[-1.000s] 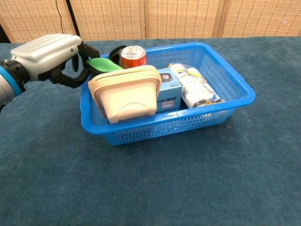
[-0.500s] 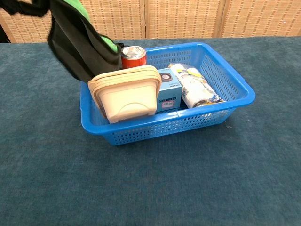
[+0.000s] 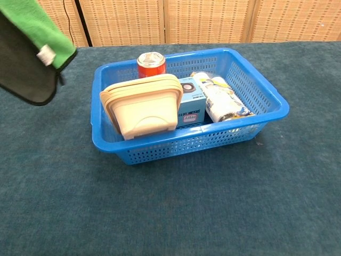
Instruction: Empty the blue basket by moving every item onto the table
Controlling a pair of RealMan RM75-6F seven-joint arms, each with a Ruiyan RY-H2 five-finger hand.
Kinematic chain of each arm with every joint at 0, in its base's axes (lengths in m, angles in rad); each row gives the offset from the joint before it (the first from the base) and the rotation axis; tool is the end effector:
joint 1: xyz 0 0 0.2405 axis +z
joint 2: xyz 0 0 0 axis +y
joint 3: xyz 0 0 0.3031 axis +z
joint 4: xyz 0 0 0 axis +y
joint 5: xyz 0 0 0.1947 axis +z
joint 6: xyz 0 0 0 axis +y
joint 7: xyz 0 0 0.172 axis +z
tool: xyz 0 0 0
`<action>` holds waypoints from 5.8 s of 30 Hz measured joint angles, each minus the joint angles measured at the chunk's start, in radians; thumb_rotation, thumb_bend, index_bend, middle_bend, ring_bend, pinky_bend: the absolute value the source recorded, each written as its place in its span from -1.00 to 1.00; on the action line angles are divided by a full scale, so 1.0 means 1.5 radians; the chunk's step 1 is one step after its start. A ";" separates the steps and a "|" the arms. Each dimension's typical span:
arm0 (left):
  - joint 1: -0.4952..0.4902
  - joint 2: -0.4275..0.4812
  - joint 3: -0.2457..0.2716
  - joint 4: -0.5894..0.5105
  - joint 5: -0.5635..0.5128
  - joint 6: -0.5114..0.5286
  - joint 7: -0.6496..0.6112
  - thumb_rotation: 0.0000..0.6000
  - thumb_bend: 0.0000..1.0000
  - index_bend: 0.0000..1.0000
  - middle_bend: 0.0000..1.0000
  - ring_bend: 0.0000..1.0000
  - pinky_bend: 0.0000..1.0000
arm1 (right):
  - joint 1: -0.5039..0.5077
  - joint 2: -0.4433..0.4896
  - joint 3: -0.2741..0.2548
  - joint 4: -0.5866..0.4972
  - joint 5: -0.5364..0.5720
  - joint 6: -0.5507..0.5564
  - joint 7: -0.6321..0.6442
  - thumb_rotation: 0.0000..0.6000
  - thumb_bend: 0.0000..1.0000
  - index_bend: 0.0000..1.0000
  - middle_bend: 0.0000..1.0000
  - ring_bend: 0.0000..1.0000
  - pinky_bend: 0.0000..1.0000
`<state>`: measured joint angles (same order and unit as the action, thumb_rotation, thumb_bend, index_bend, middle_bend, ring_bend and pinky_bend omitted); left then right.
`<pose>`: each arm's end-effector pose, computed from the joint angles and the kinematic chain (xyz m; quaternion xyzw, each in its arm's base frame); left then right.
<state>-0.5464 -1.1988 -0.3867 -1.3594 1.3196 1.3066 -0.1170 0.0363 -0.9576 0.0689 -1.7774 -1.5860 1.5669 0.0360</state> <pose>-0.2378 0.4186 0.2454 -0.5493 -0.2644 -0.5550 0.5661 -0.3088 -0.1960 0.2445 0.5868 -0.3638 0.4340 0.5788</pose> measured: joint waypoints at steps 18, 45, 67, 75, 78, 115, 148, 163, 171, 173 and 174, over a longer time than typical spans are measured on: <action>0.007 0.033 0.054 -0.001 -0.029 -0.142 -0.123 0.66 -1.00 -1.00 -1.00 -1.00 -1.00 | 0.010 -0.014 -0.005 -0.009 0.007 -0.023 -0.027 1.00 -1.00 -1.00 -1.00 -1.00 -1.00; -0.024 -0.013 0.218 -0.257 0.216 -0.188 -0.112 0.72 -1.00 -1.00 -1.00 -1.00 -1.00 | 0.008 -0.007 -0.003 -0.010 0.012 -0.017 -0.016 1.00 -1.00 -1.00 -1.00 -1.00 -1.00; -0.026 -0.188 0.215 -0.248 0.173 -0.159 0.035 0.99 -1.00 -1.00 -1.00 -1.00 -1.00 | 0.006 0.001 -0.001 -0.008 0.015 -0.014 0.003 1.00 -1.00 -1.00 -1.00 -1.00 -1.00; -0.032 -0.231 0.198 -0.206 0.132 -0.158 0.049 1.00 -1.00 -1.00 -1.00 -1.00 -1.00 | 0.005 0.006 0.000 -0.007 0.018 -0.014 0.018 1.00 -1.00 -1.00 -1.00 -1.00 -1.00; -0.038 -0.239 0.193 -0.198 0.122 -0.162 0.044 1.00 -1.00 -1.00 -1.00 -1.00 -1.00 | 0.005 0.007 0.000 -0.007 0.018 -0.014 0.019 1.00 -1.00 -1.00 -1.00 -1.00 -1.00; 0.038 -0.007 0.099 -0.186 0.168 0.083 -0.241 1.00 0.08 -0.08 -0.29 -0.28 0.10 | 0.003 0.008 -0.008 -0.011 0.002 -0.012 0.014 1.00 -1.00 -1.00 -1.00 -1.00 -1.00; -0.051 -0.017 0.138 -0.153 0.062 -0.174 -0.093 1.00 -1.00 -1.00 -1.00 -1.00 -1.00 | 0.014 0.008 -0.007 -0.014 0.019 -0.035 0.013 1.00 -1.00 -1.00 -1.00 -1.00 -1.00; -0.144 -0.136 0.099 -0.166 -0.117 -0.238 0.145 1.00 -1.00 -1.00 -1.00 -1.00 -0.89 | 0.020 0.012 -0.003 -0.012 0.032 -0.049 0.028 1.00 -1.00 -1.00 -1.00 -1.00 -1.00; -0.160 -0.184 0.098 -0.149 -0.145 -0.219 0.204 1.00 -0.66 -0.71 -0.95 -0.82 -0.49 | 0.021 0.016 -0.002 -0.012 0.034 -0.050 0.037 1.00 -1.00 -1.00 -1.00 -1.00 -1.00; -0.163 -0.196 0.095 -0.144 -0.153 -0.210 0.217 1.00 -0.56 -0.66 -0.91 -0.79 -0.42 | 0.021 0.016 -0.002 -0.012 0.035 -0.050 0.039 1.00 -1.00 -1.00 -1.00 -1.00 -1.00; -0.164 -0.200 0.094 -0.143 -0.157 -0.208 0.222 1.00 -0.52 -0.65 -0.90 -0.78 -0.41 | 0.021 0.017 -0.002 -0.012 0.035 -0.051 0.041 1.00 -1.00 -1.00 -1.00 -1.00 -1.00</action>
<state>-0.7921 -1.4995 -0.2455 -1.5741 1.0847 0.9951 0.2153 0.0676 -0.9324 0.0663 -1.7950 -1.5332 1.4911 0.0970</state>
